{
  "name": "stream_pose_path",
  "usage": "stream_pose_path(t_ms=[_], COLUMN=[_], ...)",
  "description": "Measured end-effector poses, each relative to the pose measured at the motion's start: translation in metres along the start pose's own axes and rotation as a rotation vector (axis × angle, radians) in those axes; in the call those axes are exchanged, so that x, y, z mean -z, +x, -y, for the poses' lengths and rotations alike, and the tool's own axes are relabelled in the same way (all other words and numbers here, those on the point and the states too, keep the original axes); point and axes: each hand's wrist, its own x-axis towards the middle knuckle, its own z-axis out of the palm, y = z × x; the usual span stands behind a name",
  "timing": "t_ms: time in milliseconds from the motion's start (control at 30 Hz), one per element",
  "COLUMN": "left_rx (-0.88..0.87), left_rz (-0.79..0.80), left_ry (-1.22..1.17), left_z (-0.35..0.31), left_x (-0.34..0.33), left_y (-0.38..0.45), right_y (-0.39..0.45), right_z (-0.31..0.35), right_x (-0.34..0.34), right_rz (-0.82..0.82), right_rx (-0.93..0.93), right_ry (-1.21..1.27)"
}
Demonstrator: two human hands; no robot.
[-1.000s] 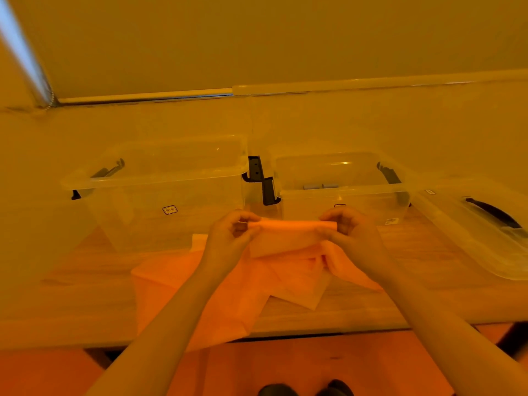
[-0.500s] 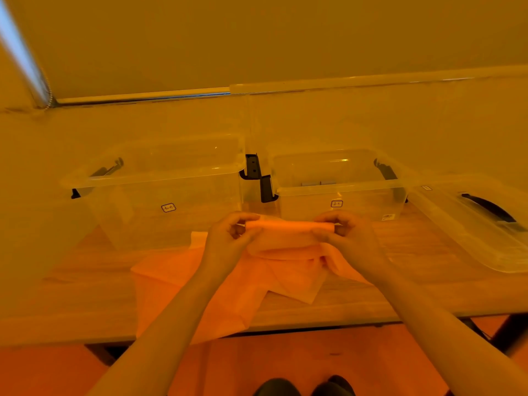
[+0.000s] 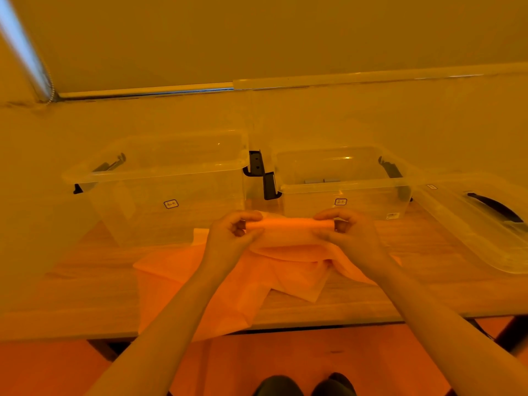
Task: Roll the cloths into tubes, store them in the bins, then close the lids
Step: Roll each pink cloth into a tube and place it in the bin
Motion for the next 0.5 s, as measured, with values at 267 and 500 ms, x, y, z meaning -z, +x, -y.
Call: stream_pose_path(t_ms=[267, 500], left_rx=[-0.032, -0.027], left_rz=[-0.002, -0.029], left_ry=[0.056, 0.042], left_z=[0.001, 0.0036], left_x=[-0.0007, -0.0042], left_y=[0.0001, 0.0006], right_y=[0.0024, 0.0038], right_z=[-0.0027, 0.0], right_x=[0.0, -0.0035], right_rz=[-0.065, -0.061], right_rx=[0.069, 0.123], right_ry=[0.011, 0.009])
